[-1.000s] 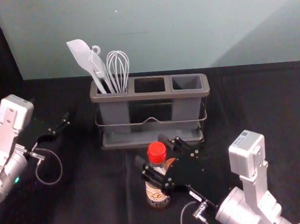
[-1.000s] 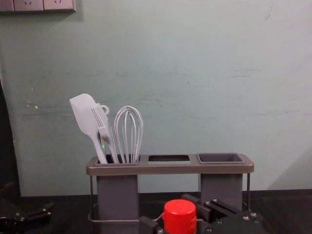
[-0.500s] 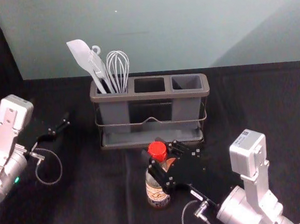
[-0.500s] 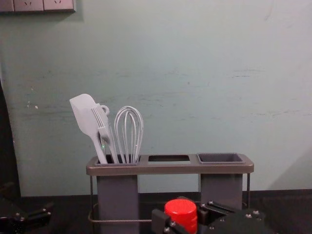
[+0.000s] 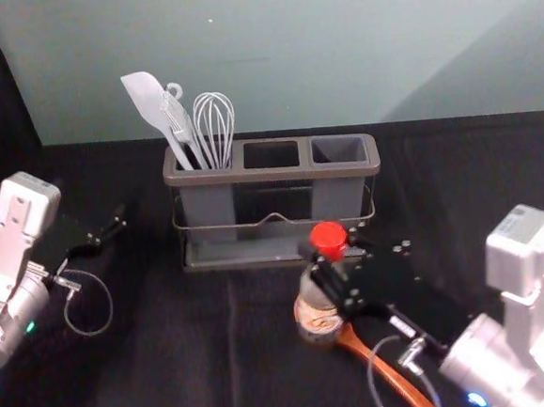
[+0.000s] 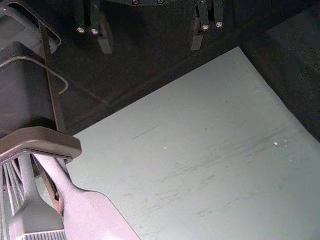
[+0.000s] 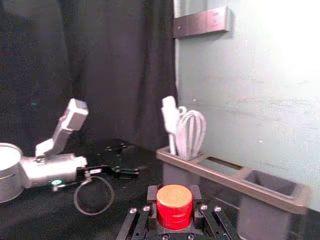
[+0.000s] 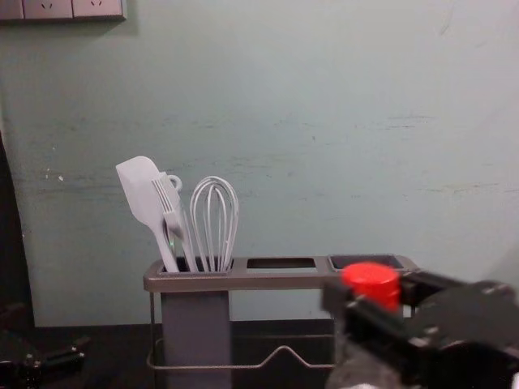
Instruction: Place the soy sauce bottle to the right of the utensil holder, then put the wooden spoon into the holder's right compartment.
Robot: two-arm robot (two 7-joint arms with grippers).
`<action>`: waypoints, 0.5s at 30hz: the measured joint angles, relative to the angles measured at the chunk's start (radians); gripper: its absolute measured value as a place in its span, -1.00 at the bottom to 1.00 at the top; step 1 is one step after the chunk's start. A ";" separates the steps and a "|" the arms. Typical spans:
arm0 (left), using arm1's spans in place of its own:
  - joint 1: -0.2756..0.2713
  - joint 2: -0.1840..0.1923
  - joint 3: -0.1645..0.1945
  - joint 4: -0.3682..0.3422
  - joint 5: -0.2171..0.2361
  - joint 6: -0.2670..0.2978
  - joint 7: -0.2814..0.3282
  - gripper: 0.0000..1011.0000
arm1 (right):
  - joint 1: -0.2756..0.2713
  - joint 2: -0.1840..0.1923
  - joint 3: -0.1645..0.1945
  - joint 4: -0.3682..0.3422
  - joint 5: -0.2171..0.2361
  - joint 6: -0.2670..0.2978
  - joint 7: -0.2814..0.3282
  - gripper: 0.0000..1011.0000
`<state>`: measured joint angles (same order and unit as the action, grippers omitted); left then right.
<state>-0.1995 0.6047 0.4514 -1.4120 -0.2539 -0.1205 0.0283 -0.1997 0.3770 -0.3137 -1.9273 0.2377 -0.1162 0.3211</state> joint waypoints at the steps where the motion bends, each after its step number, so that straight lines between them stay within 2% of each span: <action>1: 0.000 0.000 0.000 0.000 0.000 0.000 0.000 0.98 | -0.004 0.003 0.009 -0.004 0.003 -0.001 0.000 -0.25; 3: 0.000 0.000 0.000 0.000 0.000 0.000 0.000 0.98 | -0.014 0.009 0.029 -0.009 0.009 -0.002 -0.001 -0.25; 8: 0.000 0.000 0.000 0.000 0.000 0.000 0.000 0.98 | -0.043 0.030 0.104 -0.015 0.029 -0.005 -0.013 -0.25; 13: 0.000 0.000 0.000 0.000 0.000 0.000 0.000 0.98 | -0.048 0.043 0.169 0.000 0.044 0.001 -0.018 -0.25; 15: 0.000 0.000 0.000 0.000 0.000 0.000 0.000 0.98 | -0.045 0.046 0.185 0.007 0.048 0.003 -0.018 -0.25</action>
<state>-0.1995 0.6047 0.4514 -1.4120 -0.2539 -0.1205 0.0283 -0.2443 0.4231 -0.1292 -1.9206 0.2853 -0.1128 0.3027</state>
